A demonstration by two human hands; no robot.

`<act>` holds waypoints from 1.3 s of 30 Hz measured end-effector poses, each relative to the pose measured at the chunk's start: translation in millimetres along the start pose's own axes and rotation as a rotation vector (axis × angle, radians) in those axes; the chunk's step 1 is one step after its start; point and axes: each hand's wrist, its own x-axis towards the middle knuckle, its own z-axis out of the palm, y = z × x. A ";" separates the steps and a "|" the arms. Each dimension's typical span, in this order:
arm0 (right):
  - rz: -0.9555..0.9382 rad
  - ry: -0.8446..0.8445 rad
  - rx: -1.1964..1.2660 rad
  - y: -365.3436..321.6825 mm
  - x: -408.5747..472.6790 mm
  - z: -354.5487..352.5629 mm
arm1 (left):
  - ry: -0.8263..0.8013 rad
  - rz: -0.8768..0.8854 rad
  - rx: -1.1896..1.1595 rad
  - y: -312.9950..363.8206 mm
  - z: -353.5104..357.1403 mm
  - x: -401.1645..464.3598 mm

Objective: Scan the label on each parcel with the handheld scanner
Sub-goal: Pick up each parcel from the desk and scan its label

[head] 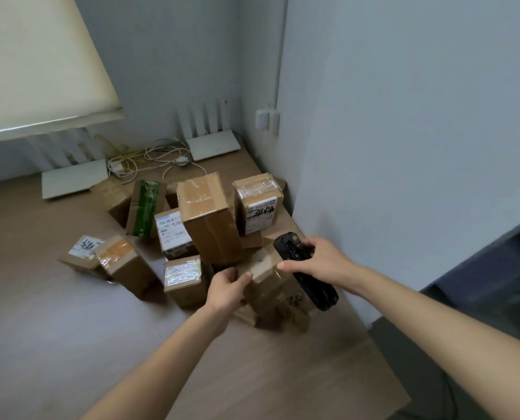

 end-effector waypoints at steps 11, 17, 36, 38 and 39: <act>-0.061 0.187 0.160 -38.2 -141.4 8.1 | -0.184 0.239 0.007 18.6 -47.0 -107.8; -0.091 0.304 0.255 -62.9 -224.9 22.2 | -0.230 0.411 -0.044 28.3 -73.6 -180.1; -0.152 0.543 0.319 -57.5 -381.1 -42.7 | -0.282 0.632 -0.073 77.0 -9.5 -315.1; -0.161 0.554 0.319 -52.4 -392.8 -49.5 | -0.353 0.638 -0.028 78.2 -0.5 -316.7; -0.163 0.560 0.322 -50.4 -398.3 -52.1 | -0.389 0.658 -0.012 79.1 3.6 -322.3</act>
